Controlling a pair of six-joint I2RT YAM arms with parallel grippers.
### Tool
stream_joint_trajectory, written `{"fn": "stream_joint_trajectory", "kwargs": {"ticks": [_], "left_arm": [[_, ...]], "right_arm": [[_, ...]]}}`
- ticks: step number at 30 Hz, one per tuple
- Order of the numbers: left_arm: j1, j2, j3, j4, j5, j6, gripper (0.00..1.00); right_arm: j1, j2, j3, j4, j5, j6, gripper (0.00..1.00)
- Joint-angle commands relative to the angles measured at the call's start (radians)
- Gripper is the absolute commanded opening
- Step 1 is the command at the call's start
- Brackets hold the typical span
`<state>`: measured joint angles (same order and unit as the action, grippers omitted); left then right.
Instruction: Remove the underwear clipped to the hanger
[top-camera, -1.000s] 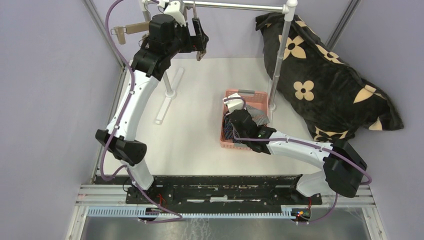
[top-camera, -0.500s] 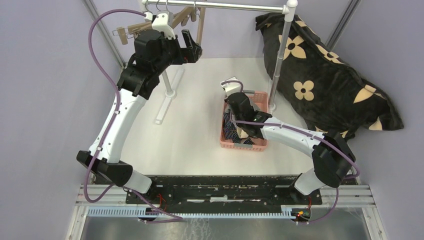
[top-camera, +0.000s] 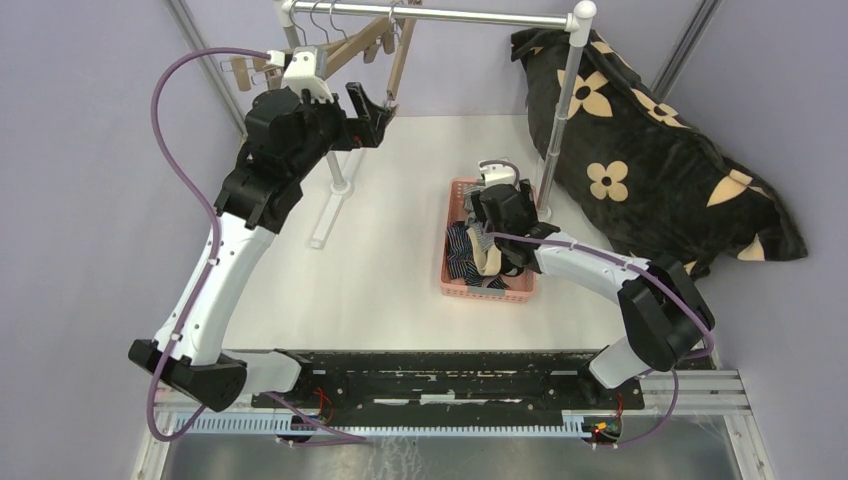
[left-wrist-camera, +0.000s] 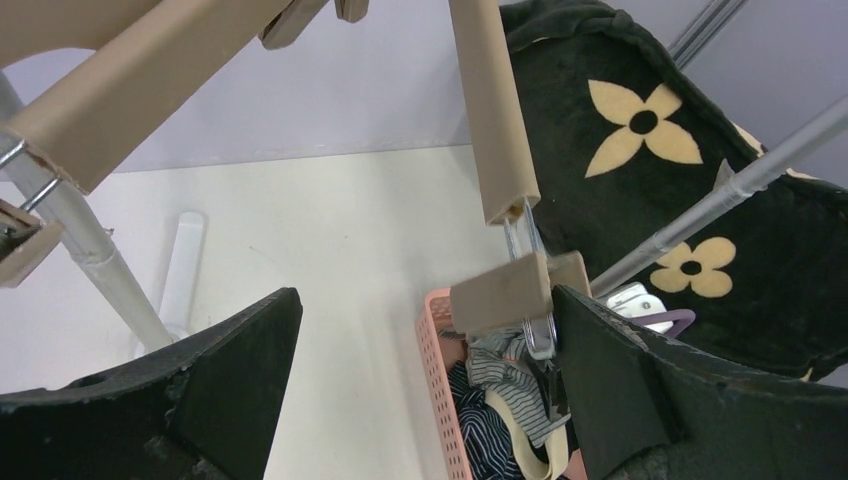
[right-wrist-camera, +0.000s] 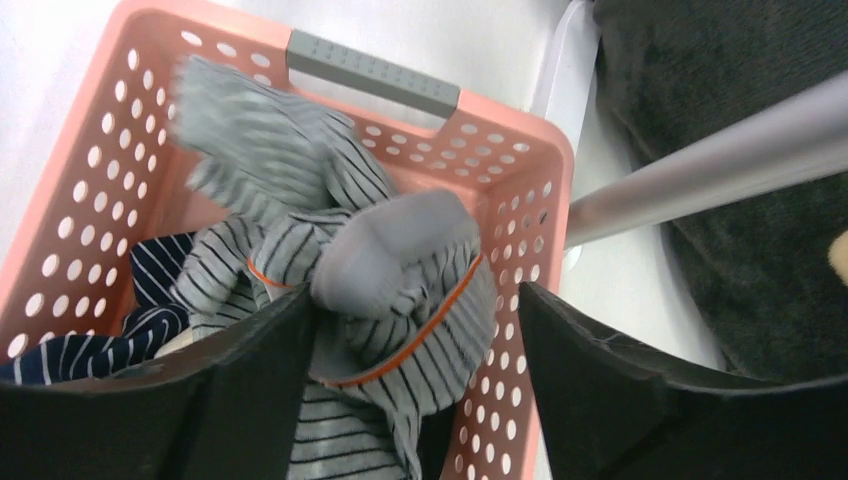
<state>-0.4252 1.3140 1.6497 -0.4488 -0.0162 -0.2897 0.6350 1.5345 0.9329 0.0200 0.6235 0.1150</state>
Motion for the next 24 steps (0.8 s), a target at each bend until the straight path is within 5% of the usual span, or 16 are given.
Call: {"fn": "stream_joint_trajectory", "kwargs": {"ticks": [1,16,24], "left_arm": [[0.004,-0.087,-0.050,0.050,0.020,0.014,0.99],[0.004,-0.324,-0.241,0.107,0.015,0.029,0.99],[0.005,-0.476,-0.362,0.106,-0.030,0.035,0.99]], "right_arm": [[0.006,-0.050,-0.012,0.043,0.000,-0.005,0.84],[0.006,-0.435,-0.031,-0.101,-0.083,-0.044,0.92],[0.005,-0.707,-0.127,-0.191,0.094,0.002,1.00]]}}
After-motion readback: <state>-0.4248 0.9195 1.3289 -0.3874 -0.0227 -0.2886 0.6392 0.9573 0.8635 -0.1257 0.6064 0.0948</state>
